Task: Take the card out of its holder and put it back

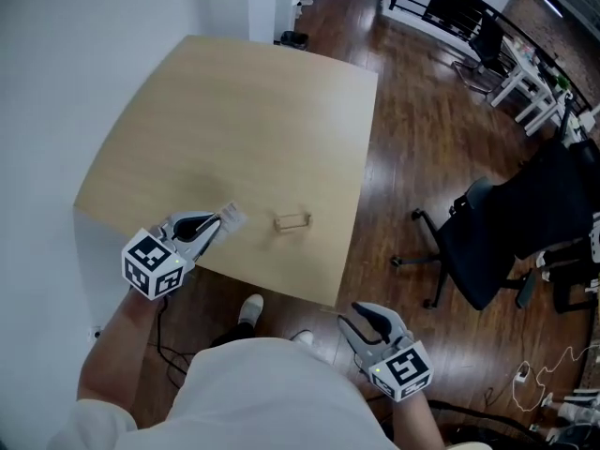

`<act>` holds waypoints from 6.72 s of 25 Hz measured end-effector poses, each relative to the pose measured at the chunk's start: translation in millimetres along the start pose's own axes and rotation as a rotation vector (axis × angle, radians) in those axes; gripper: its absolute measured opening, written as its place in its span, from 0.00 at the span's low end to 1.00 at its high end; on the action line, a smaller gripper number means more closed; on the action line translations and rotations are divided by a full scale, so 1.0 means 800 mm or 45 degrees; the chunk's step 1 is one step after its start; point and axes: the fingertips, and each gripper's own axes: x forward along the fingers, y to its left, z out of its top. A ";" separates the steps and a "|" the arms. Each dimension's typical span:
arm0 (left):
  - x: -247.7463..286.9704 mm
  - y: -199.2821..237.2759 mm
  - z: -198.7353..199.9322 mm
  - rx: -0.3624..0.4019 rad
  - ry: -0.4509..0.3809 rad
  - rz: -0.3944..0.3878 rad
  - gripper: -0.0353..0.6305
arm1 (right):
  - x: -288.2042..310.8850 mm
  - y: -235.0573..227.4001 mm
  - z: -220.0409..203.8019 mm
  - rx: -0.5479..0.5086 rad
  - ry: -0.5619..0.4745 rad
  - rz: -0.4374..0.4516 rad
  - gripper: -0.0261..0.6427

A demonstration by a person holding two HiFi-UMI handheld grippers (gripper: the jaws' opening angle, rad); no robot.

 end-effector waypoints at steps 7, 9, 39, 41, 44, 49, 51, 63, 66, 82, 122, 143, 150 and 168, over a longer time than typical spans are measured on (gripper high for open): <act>-0.058 -0.001 -0.028 -0.058 -0.005 0.125 0.08 | 0.020 0.018 0.005 -0.059 0.003 0.120 0.24; -0.074 -0.001 -0.036 -0.070 0.004 0.146 0.08 | 0.023 0.028 0.008 -0.071 0.006 0.146 0.24; 0.097 -0.027 0.040 0.173 0.083 -0.450 0.08 | -0.033 0.035 0.011 0.175 -0.001 -0.318 0.24; 0.114 -0.028 0.040 0.190 0.097 -0.486 0.08 | -0.036 0.035 0.011 0.197 -0.001 -0.361 0.24; 0.138 -0.030 0.035 0.206 0.116 -0.530 0.08 | -0.041 0.035 0.006 0.226 0.000 -0.422 0.24; 0.167 -0.033 0.027 0.224 0.146 -0.580 0.08 | -0.050 0.039 0.002 0.274 0.006 -0.498 0.24; 0.177 -0.032 0.024 0.226 0.153 -0.596 0.08 | -0.050 0.039 0.002 0.281 0.009 -0.525 0.24; 0.212 -0.031 0.009 0.202 0.162 -0.636 0.08 | -0.044 0.030 0.001 0.307 0.046 -0.574 0.24; 0.215 -0.034 0.005 0.204 0.173 -0.644 0.08 | -0.042 0.028 -0.003 0.304 0.046 -0.572 0.24; 0.219 -0.037 -0.008 0.196 0.157 -0.634 0.08 | -0.040 0.020 -0.001 0.310 0.066 -0.556 0.24; 0.120 -0.018 -0.026 0.149 0.037 -0.471 0.27 | -0.003 0.088 -0.005 0.244 0.094 -0.434 0.24; -0.245 -0.396 -0.150 -0.009 0.015 -0.306 0.24 | -0.226 0.286 -0.141 0.092 -0.064 -0.220 0.24; -0.262 -0.428 -0.129 0.047 -0.037 -0.313 0.23 | -0.251 0.302 -0.141 0.061 -0.123 -0.246 0.24; -0.257 -0.451 -0.128 0.054 -0.037 -0.364 0.23 | -0.245 0.314 -0.134 0.023 -0.120 -0.253 0.24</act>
